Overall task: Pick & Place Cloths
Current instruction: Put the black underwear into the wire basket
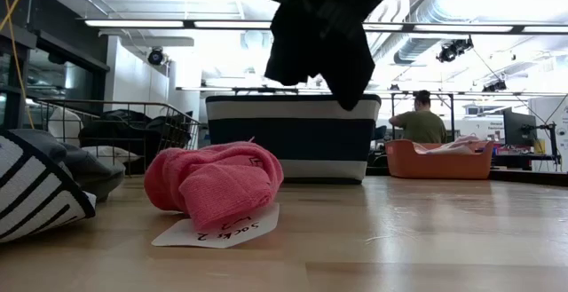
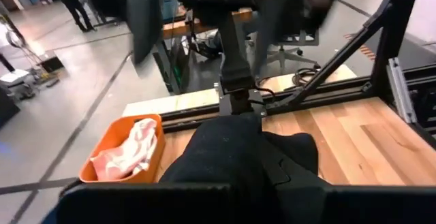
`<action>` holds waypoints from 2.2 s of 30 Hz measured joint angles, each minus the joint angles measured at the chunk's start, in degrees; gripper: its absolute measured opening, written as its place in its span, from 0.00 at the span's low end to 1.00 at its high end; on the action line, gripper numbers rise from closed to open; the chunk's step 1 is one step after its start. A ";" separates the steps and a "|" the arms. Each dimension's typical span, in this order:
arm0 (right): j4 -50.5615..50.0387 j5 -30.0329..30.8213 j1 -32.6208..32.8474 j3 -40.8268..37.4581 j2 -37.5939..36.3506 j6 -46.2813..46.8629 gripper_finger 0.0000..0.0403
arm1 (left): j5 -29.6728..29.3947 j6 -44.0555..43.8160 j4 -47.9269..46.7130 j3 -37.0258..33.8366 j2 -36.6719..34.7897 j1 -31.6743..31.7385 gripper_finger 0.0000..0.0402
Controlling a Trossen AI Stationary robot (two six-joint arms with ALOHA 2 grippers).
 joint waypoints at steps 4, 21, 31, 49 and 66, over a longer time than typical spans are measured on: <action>-0.22 0.14 0.71 -0.02 3.51 1.81 0.71 | -3.55 2.23 -2.57 2.44 0.00 0.00 0.00; 1.32 4.67 0.78 -0.02 11.40 7.69 0.67 | -6.73 6.08 -6.13 8.49 0.07 0.00 0.00; 1.28 6.31 0.63 -0.04 9.99 7.70 0.07 | -6.79 6.20 -7.32 8.58 0.06 0.00 0.05; -3.54 11.25 0.24 -0.04 8.37 11.94 0.02 | -11.58 9.29 -17.24 8.54 -7.14 -0.02 0.73; 9.28 9.64 -0.13 -0.04 7.16 4.31 0.01 | -17.85 2.39 -27.44 8.58 -9.93 0.00 0.77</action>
